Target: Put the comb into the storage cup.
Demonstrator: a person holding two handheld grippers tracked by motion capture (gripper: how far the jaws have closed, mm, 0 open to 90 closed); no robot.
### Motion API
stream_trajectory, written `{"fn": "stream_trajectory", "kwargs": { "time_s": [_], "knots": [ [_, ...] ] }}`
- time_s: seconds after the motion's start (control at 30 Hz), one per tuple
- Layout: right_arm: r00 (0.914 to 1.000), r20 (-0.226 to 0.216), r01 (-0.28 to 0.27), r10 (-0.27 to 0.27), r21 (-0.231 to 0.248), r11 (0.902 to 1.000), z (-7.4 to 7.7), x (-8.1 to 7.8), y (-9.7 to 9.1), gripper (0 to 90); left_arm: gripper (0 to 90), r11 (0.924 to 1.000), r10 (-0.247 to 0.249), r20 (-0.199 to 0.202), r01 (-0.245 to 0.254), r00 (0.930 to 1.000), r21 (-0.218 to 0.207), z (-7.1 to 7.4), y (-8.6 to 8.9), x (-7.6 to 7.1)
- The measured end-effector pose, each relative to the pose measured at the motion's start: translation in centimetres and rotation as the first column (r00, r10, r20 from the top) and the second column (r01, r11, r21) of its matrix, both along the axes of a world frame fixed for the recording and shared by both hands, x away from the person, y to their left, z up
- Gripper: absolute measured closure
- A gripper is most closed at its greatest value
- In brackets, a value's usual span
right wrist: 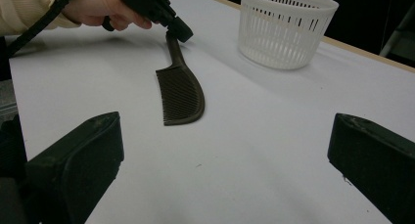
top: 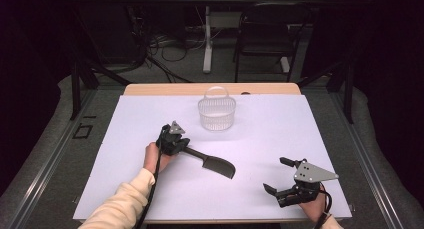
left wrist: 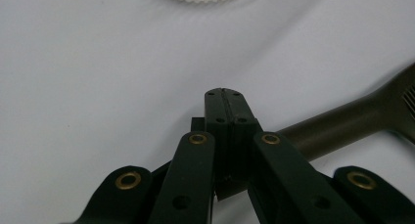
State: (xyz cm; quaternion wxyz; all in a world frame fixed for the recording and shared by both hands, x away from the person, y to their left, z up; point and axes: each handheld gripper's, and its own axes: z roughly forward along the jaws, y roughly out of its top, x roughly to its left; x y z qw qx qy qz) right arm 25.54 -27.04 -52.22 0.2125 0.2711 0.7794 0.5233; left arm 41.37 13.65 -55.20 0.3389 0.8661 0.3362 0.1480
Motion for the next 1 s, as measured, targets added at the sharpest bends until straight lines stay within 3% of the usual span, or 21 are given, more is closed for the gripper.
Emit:
{"fn": "stream_trajectory", "kwargs": {
  "time_s": [1.0],
  "knots": [
    [1.0000,-0.002,0.001,-0.001,-0.003,1.0000,0.0,0.0,-0.1,0.0,90.0,0.9992,-0.035,-0.029,0.036,0.9989,0.019,0.3,0.4,-1.1]
  ]
}}
